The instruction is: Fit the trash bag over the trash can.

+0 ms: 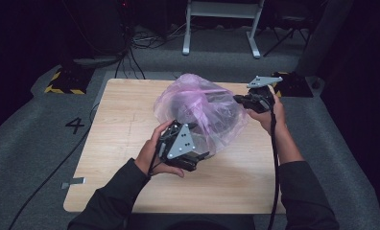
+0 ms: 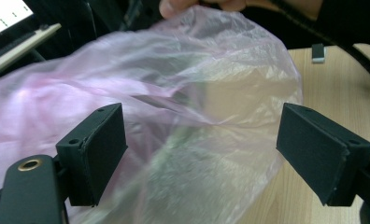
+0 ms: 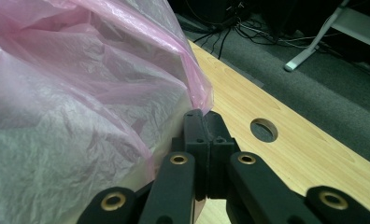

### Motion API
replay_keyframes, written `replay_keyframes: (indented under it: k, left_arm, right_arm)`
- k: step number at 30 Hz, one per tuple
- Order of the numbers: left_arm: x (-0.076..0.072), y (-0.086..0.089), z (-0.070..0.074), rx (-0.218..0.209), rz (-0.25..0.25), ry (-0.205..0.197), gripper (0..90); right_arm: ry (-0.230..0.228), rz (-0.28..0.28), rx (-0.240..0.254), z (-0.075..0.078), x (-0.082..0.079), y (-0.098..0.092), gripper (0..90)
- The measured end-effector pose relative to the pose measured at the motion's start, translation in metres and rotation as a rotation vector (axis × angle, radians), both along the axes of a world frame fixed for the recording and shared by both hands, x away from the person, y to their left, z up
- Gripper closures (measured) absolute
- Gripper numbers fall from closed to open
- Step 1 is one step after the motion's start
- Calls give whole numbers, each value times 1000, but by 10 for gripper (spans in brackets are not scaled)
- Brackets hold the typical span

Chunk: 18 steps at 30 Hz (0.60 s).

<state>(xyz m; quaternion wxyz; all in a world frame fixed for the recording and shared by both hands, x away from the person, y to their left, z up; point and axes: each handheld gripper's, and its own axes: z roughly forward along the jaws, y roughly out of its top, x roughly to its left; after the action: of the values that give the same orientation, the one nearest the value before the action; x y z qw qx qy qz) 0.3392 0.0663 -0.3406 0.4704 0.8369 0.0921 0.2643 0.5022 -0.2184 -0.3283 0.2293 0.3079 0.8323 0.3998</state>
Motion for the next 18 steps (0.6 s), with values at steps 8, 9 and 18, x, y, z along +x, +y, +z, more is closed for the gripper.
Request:
replay_keyframes:
  k: [8,9,18]
  left_arm:
    - [6,0,-10,49,122,-103,554]
    - [7,2,-10,47,106,-89,638]
    - [9,16,-5,9,21,-63,897]
  right_arm:
    - [12,27,12,3,-15,-8,900]
    - [14,29,19,3,-17,-9,899]
    - [-47,74,35,11,-32,-25,557]
